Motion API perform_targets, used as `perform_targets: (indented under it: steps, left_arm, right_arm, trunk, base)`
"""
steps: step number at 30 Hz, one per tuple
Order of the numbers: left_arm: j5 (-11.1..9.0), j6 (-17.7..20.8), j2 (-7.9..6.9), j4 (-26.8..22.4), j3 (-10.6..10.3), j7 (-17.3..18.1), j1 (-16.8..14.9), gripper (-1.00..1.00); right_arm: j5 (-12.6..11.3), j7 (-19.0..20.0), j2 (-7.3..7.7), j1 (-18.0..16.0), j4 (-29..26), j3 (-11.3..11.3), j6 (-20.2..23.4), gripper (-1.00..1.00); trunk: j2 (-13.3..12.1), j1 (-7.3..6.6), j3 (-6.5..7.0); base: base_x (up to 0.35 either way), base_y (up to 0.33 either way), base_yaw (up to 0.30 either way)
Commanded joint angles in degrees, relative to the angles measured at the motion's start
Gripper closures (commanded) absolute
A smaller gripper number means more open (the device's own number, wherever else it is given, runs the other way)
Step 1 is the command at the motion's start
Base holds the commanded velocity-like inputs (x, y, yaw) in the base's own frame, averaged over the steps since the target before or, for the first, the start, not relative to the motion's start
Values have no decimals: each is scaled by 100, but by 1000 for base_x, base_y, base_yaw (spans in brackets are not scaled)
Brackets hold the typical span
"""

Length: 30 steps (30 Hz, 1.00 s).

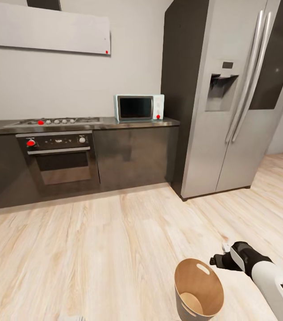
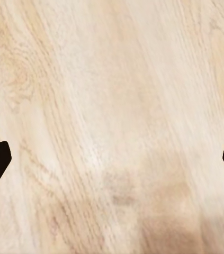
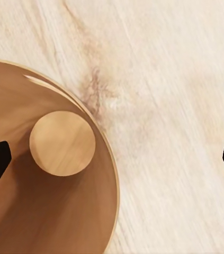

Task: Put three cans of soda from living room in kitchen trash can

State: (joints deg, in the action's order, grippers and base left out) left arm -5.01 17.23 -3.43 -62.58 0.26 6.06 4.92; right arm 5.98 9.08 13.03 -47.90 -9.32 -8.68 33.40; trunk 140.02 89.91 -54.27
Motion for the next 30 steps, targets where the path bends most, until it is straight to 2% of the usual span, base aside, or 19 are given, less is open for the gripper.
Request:
perform_targets:
  steps: [1, 8, 30]
  left_arm:
    - [0, 0, 0, 0, -2, 0, 0, -100]
    - [6, 0, 0, 0, -4, 0, 0, -100]
    - [9, -2, 0, 88, -9, 7, 0, -100]
  right_arm:
    - [0, 2, 1, 0, 0, -1, 0, -100]
    - [0, 6, -2, 5, 0, 5, 0, -100]
    - [8, 6, -2, 35, 0, 10, 0, -100]
  trunk:
    - [42, 23, -18]
    - [322, 176, -144]
    - [352, 233, -631]
  base:
    - [0, 0, 0]
    - [0, 0, 0]
    - [0, 0, 0]
